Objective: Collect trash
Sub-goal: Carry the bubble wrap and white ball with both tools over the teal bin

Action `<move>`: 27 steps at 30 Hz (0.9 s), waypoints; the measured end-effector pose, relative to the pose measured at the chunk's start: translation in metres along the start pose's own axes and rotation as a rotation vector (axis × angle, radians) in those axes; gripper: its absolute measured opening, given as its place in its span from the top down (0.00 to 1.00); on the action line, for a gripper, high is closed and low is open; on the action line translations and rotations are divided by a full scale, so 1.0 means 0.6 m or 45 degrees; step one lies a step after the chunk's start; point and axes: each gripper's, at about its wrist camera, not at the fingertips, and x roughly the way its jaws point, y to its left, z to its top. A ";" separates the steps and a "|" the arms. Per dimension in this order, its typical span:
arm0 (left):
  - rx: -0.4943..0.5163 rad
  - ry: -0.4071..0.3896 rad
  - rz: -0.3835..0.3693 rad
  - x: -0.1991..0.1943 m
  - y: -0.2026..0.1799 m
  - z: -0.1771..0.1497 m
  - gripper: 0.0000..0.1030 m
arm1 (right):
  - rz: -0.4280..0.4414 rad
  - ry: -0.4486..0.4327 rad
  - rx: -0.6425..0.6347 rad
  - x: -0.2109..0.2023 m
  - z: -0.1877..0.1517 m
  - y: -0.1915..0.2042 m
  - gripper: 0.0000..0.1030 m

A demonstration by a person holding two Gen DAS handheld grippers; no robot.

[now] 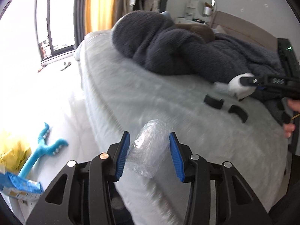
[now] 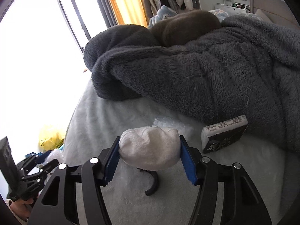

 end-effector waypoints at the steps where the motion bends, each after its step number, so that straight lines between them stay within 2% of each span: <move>1: -0.012 0.010 0.019 -0.001 0.005 -0.008 0.55 | 0.013 -0.002 0.005 -0.002 -0.002 -0.001 0.41; 9: -0.064 0.054 0.105 -0.014 0.036 -0.059 0.56 | 0.068 -0.109 0.034 -0.051 -0.011 0.021 0.41; 14: -0.149 0.016 0.109 -0.041 0.060 -0.067 0.56 | 0.076 -0.196 0.033 -0.086 -0.017 0.035 0.41; 21: -0.206 0.008 0.111 -0.058 0.079 -0.073 0.57 | 0.102 -0.196 0.035 -0.095 -0.036 0.050 0.41; 27: -0.246 0.019 0.132 -0.063 0.101 -0.081 0.58 | 0.102 -0.188 -0.037 -0.090 -0.050 0.099 0.41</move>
